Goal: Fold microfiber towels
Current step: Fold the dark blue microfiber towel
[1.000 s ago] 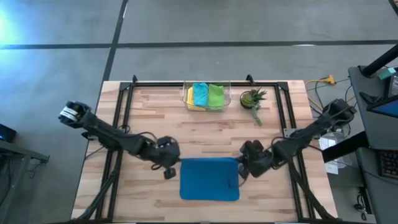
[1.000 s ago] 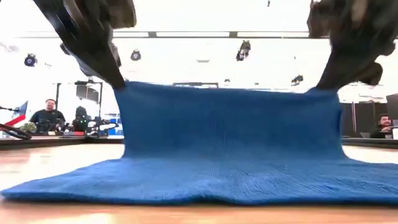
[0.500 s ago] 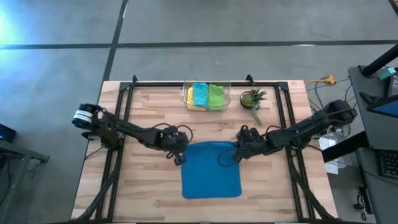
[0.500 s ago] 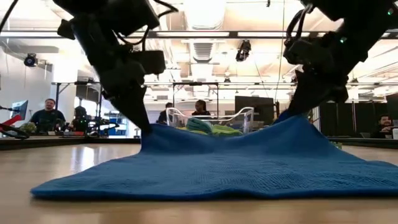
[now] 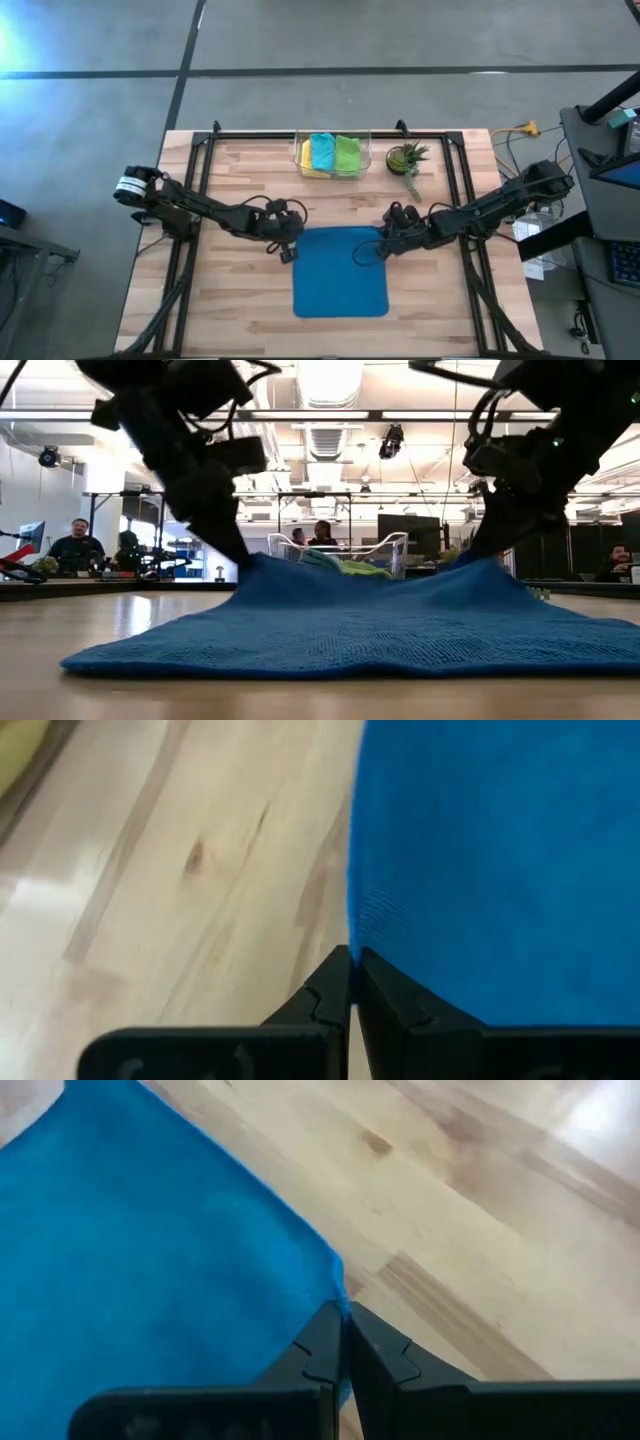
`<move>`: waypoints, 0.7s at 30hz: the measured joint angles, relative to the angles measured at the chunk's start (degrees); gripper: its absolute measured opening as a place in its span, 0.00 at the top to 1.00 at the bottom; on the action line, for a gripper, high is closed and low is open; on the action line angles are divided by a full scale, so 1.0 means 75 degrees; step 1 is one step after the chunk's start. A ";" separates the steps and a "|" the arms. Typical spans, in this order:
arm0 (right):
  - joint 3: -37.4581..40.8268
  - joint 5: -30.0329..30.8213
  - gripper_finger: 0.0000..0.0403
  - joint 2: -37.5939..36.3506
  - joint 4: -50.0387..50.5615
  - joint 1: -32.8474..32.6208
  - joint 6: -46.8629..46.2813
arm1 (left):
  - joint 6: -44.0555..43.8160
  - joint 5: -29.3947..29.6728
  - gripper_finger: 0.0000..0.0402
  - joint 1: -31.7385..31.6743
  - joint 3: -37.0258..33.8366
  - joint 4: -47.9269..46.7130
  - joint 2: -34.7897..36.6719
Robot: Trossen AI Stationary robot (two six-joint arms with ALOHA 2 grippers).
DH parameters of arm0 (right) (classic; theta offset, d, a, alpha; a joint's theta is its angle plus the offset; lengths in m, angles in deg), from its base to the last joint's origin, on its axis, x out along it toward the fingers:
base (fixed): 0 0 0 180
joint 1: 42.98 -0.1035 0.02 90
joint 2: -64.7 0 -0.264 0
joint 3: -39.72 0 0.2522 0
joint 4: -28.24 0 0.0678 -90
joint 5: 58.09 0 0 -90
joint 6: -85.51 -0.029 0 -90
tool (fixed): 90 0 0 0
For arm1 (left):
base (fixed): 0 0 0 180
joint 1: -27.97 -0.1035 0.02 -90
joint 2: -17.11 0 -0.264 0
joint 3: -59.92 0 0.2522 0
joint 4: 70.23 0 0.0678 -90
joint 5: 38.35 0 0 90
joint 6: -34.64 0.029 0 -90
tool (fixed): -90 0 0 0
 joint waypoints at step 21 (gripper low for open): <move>0.0350 -0.0646 0.52 -0.0827 -0.0095 -0.0064 0.0265 | -0.0293 -0.0221 0.58 -0.0422 -0.0372 -0.0022 0.0285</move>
